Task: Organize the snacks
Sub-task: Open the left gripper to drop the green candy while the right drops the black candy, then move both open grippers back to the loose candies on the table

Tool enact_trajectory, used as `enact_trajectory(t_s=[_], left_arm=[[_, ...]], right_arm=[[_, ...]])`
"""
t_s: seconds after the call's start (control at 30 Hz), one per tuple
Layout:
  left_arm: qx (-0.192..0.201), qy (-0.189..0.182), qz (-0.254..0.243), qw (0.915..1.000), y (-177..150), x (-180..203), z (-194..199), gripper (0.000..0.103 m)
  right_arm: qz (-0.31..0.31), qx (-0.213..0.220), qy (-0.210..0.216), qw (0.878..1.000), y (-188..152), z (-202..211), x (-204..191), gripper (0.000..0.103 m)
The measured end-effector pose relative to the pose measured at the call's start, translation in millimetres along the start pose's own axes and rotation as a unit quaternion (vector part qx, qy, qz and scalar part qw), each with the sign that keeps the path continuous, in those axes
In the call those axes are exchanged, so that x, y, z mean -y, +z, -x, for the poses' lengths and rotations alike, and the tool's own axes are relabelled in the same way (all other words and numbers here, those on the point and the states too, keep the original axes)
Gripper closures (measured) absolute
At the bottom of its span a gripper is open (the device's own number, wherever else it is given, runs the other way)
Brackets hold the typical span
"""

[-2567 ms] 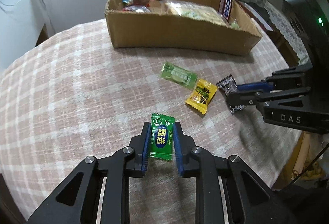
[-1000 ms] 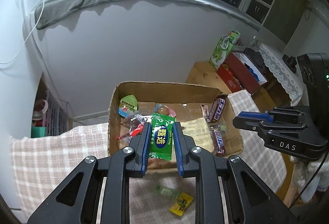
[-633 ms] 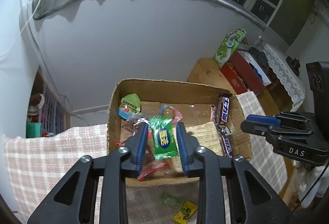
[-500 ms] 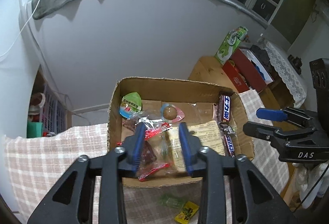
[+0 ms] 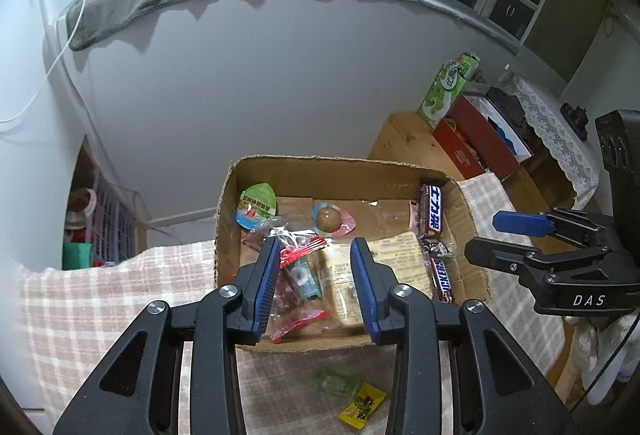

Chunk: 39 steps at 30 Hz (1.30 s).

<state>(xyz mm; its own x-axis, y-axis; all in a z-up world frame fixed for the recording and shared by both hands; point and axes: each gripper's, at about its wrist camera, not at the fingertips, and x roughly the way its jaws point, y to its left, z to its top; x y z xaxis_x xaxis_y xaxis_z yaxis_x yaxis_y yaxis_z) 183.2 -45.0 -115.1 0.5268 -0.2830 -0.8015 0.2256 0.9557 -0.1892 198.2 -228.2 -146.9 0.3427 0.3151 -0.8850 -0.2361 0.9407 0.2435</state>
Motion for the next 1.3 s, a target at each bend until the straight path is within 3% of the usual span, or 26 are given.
enact_trajectory(t_s=[0.63, 1.1, 1.3], left_arm=[[0.007, 0.003, 0.005, 1.0, -30.5, 0.3, 27.1, 0.068], [-0.068, -0.008, 0.066, 0.9955, -101.4, -25.1, 7.6, 0.068], [-0.091, -0.013, 0.066, 0.9936, -117.9, -20.9, -7.9, 0.068]], right_arm=[[-0.011, 0.022, 0.004, 1.0, -37.8, 35.2, -7.6, 0.033], [-0.038, -0.007, 0.024, 0.999, -99.6, 31.5, -8.3, 0.033], [-0.043, -0.028, 0.019, 0.998, -122.9, 21.7, -8.4, 0.033]])
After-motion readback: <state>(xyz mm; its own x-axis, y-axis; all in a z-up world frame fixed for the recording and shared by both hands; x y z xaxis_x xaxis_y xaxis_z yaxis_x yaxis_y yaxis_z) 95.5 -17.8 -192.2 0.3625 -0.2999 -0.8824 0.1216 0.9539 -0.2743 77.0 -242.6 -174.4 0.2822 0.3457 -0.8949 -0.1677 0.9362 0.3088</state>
